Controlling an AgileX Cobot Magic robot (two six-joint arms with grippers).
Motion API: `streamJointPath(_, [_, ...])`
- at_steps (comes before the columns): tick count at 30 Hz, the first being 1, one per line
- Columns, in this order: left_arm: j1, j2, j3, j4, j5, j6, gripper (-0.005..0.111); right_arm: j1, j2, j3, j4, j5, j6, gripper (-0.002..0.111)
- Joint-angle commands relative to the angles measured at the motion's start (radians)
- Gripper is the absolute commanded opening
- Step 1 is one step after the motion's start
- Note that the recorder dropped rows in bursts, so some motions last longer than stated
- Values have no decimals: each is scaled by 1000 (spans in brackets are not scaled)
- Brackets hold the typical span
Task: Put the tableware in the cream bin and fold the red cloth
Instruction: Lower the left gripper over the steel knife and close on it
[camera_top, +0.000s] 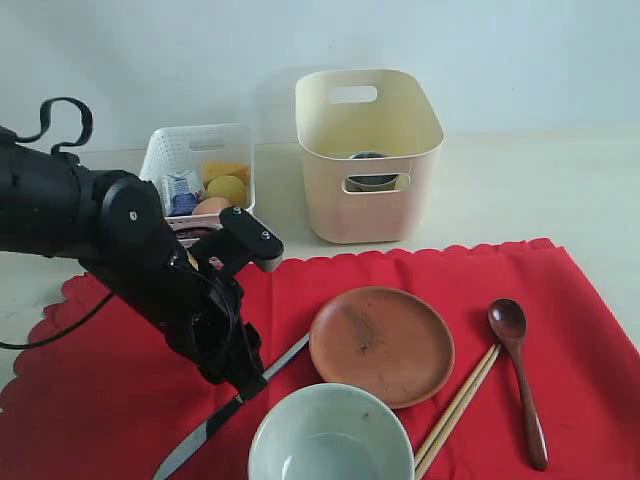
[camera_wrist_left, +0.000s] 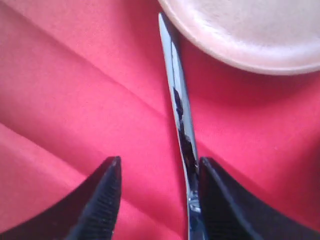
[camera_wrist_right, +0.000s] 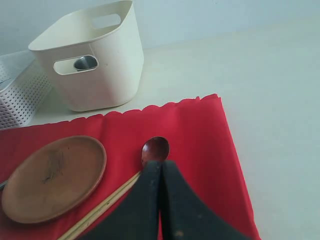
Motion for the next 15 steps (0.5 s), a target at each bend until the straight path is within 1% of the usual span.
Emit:
streamJointPath(1, [-20, 32, -4, -31, -42, -3, 50, -5, -5, 3, -9, -12, 1, 0])
streamJointPath(7, [-57, 37, -4, -16, -46, -10, 50, -5, -5, 3, -9, -12, 1, 0])
streamJointPath(10, [-57, 38, -4, -12, -48, -52, 50, -5, -5, 3, -9, -12, 1, 0])
streamJointPath(15, [-68, 44, -4, 82, -48, -157, 50, -5, -5, 3, -9, -12, 1, 0])
